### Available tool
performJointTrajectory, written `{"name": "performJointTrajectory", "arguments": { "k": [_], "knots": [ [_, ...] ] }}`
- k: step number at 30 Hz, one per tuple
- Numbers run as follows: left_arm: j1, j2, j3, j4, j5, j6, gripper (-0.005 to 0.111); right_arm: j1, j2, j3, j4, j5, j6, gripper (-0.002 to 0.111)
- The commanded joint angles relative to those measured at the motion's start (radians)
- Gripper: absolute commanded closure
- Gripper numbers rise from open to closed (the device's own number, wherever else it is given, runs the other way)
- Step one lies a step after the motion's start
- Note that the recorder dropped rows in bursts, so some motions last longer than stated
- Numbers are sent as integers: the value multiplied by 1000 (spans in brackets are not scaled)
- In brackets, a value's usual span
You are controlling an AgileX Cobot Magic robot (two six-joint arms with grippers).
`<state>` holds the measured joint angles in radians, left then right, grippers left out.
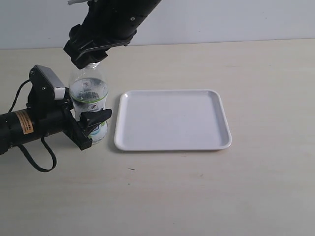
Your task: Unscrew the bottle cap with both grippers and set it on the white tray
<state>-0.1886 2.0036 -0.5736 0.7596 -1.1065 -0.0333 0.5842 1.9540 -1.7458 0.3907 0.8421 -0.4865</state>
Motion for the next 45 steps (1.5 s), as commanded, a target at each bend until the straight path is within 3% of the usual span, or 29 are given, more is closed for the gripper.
{"name": "performJointTrajectory", "arguments": {
  "k": [1,5,14,26,39,45],
  "knots": [
    [-3,-5,-8,-10,-46,2,107,-2,0,1,-5,-2,0,54],
    [-3,-5,-8,-10,-46,2,107,-2,0,1,-5,-2,2,79],
    [-3,-5,-8,-10,-46,2,107,-2,0,1,-7,0,-91,108],
    [-3,-5,-8,-10,-38,2,107,-2,0,1,-7,0,-470,108],
    [-3,-5,-8,13,-42,2,107,-2,0,1,-7,0,-1226,108],
    [-3,-5,-8,11,-40,2,107,-2,0,1,2,0,-1386,108]
  ]
}}
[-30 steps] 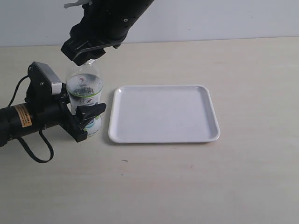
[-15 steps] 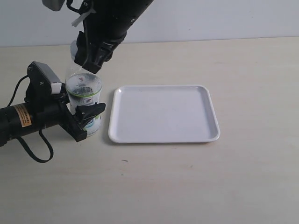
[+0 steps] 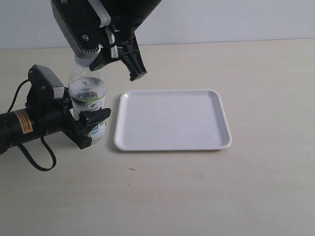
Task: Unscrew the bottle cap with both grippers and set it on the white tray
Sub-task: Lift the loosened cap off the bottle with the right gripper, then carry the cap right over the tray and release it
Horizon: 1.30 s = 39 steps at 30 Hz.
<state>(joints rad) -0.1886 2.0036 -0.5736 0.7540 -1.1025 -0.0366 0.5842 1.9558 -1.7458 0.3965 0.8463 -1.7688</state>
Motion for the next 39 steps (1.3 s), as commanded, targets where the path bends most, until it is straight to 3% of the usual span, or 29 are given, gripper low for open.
{"name": "performJointTrajectory", "arguments": {
  "k": [1,8,13,17,22,26,32,39],
  "knots": [
    [-3,-5,-8,13,-44,6,107,-2,-6,1,-4,-4,-118,108],
    [-3,-5,-8,-9,-43,6,107,-2,-103,1,80,-4,-101,108],
    [-3,-5,-8,-14,-43,6,107,-2,-200,1,78,-4,139,108],
    [-3,-5,-8,-61,-43,-30,107,-2,-272,1,-83,0,636,108],
    [-3,-5,-8,-92,-53,-45,107,-4,-315,8,-501,137,1348,108],
    [-3,-1,-8,-103,-61,-49,107,-28,-315,53,-691,227,1655,108],
    [-3,39,-8,-145,-119,-53,107,-84,-315,241,-667,172,1769,108],
    [-3,55,-8,-145,-119,-76,107,-148,-306,469,-544,-92,1774,108]
  ]
}}
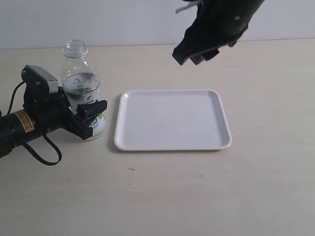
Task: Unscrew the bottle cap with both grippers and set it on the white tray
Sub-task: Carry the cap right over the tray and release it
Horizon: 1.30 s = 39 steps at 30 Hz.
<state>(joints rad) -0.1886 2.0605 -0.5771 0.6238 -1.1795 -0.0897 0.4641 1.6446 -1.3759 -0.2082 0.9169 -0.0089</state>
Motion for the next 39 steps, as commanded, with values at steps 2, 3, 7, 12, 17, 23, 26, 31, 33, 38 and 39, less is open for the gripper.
{"name": "performJointTrajectory", "arguments": {
  "k": [2,3,7,12,17,23,26,31,33,38,39],
  "knots": [
    [-3,-2,-5,-15,-42,-22,107,-43,21,144,97,-243,9,108],
    [-3,-2,-5,-15,-42,-22,107,-52,32,159,116,-272,9,108],
    [-3,-2,4,-11,-42,-22,107,-81,100,181,167,-312,9,108],
    [-3,-2,4,-11,-42,-22,107,-83,199,183,238,-376,9,108],
    [-3,-2,4,-6,-42,-24,107,-83,294,183,261,-404,9,108],
    [-3,-2,4,-4,-42,-24,107,-83,374,183,310,-407,9,108],
    [-3,-2,4,-1,-42,-27,107,-83,392,183,333,-421,9,108],
    [-3,-2,4,1,-42,-27,107,-83,397,183,337,-425,9,108],
    [-3,-2,4,1,-42,-27,107,-83,397,183,337,-425,9,105],
    [-3,-2,4,3,-42,-27,107,-81,397,183,337,-415,-2,83],
    [-3,-2,4,3,-42,-27,107,-81,397,183,337,-415,-6,75]
  ]
}}
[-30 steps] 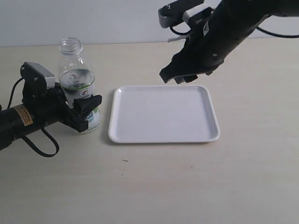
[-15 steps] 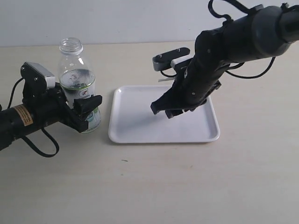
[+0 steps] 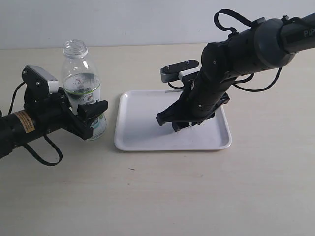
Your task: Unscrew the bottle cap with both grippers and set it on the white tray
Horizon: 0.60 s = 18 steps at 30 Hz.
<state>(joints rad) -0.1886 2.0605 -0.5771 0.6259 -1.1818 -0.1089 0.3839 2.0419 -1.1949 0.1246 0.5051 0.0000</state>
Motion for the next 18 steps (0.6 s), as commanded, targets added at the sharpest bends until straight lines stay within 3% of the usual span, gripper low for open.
{"name": "performJointTrajectory", "arguments": {
  "k": [1,2,5,12,15,18],
  "knots": [
    [-3,-2,4,4,-39,-8,107,-1,0,2,4,-1,-15,67],
    [-3,-2,4,4,-39,-8,107,-1,0,2,4,-4,-15,54],
    [-3,-2,4,4,-39,-8,107,-1,0,2,4,-10,-17,37],
    [-3,-2,4,27,-39,-10,104,-1,-104,2,-35,0,-24,38],
    [-3,-2,4,28,-39,-10,71,-1,-188,2,-38,-7,-24,38],
    [-3,-2,4,28,-39,-10,49,-1,-232,2,-38,8,-31,38]
  ]
}}
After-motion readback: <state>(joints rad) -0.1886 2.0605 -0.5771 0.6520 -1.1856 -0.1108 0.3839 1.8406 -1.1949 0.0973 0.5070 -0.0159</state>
